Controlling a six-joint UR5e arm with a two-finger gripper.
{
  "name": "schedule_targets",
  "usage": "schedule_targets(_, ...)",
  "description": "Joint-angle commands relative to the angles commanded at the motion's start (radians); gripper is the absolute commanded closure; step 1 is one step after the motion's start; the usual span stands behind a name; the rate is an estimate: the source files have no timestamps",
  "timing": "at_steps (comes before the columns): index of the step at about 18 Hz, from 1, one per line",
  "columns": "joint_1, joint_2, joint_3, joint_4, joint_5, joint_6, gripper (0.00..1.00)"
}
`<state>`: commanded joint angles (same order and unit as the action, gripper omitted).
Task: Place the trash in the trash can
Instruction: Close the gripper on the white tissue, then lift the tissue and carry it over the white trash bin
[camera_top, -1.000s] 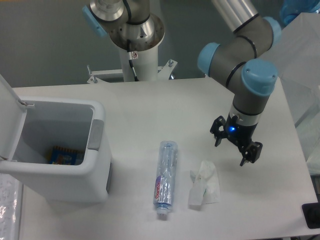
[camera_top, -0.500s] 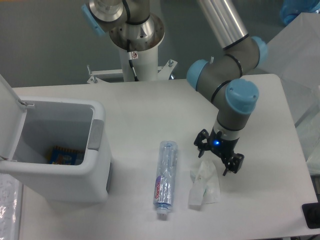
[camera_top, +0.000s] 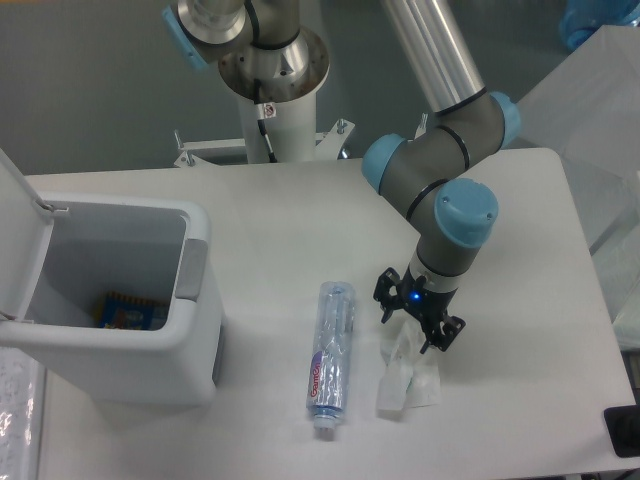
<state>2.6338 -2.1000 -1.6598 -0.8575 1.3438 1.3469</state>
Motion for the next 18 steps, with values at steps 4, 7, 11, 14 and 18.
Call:
schedule_targets(4,0.005,0.012,0.031,-0.002,-0.003,0.003,1.0)
schedule_targets(7,0.006,0.015,0.035,-0.002,-0.003,0.002,1.0)
schedule_targets(11,0.008,0.034,0.058,-0.003,-0.005,-0.006,1.0)
schedule_targets(14,0.005,0.035,0.103,-0.006,-0.015,-0.09,1.0)
schedule_targets(18,0.006,0.061,0.124,-0.006,-0.136,-0.166,1.0)
